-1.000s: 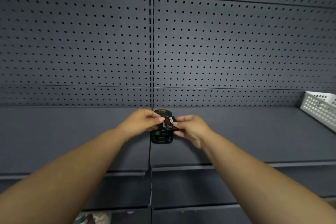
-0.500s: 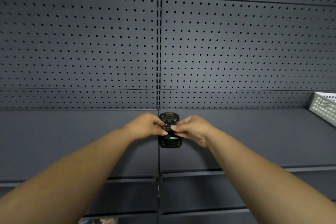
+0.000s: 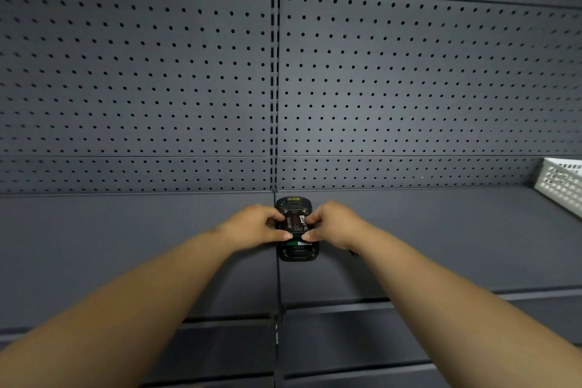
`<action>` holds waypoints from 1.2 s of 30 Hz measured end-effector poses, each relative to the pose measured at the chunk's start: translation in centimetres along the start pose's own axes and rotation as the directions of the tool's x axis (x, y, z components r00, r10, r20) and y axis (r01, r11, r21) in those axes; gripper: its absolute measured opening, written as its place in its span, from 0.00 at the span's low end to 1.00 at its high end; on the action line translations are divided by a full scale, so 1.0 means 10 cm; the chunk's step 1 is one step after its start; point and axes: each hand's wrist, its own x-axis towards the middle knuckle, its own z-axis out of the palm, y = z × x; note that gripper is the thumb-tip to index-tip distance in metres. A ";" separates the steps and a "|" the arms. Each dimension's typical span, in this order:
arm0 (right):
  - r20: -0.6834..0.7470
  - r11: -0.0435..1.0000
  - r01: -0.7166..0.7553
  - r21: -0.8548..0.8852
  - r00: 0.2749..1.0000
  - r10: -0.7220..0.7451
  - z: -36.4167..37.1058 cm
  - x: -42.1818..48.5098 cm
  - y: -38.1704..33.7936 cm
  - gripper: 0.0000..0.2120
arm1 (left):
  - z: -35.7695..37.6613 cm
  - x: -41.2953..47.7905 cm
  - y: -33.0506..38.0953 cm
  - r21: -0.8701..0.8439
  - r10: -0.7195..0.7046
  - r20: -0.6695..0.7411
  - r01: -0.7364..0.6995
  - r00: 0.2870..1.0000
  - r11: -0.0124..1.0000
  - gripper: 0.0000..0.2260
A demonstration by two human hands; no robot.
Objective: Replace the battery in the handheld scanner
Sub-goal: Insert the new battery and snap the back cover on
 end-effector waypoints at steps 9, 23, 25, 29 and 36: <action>0.004 0.995 0.062 -0.074 0.998 -0.062 -0.01 0.03 0.04 0.12 | 0.03 0.05 0.00 0.013 0.022 0.033 -0.023 0.999 1.000 0.19; 0.066 0.985 0.059 -0.163 0.997 -0.049 -0.04 0.04 -0.01 0.13 | 0.02 0.05 -0.01 0.043 0.069 0.057 -0.071 0.996 0.997 0.11; 0.096 0.970 0.060 -0.238 0.995 -0.037 -0.06 0.04 -0.06 0.13 | 0.00 0.06 0.02 0.100 0.074 0.076 -0.082 0.994 0.992 0.13; 0.104 0.949 0.103 -0.299 0.992 -0.075 -0.07 0.00 -0.09 0.15 | -0.02 0.07 0.08 0.204 0.051 0.086 -0.068 0.995 0.977 0.23; 0.031 0.986 0.037 -0.163 0.999 -0.032 -0.28 -0.03 0.03 0.18 | -0.05 0.01 0.13 0.243 0.035 0.103 -0.059 0.994 0.968 0.22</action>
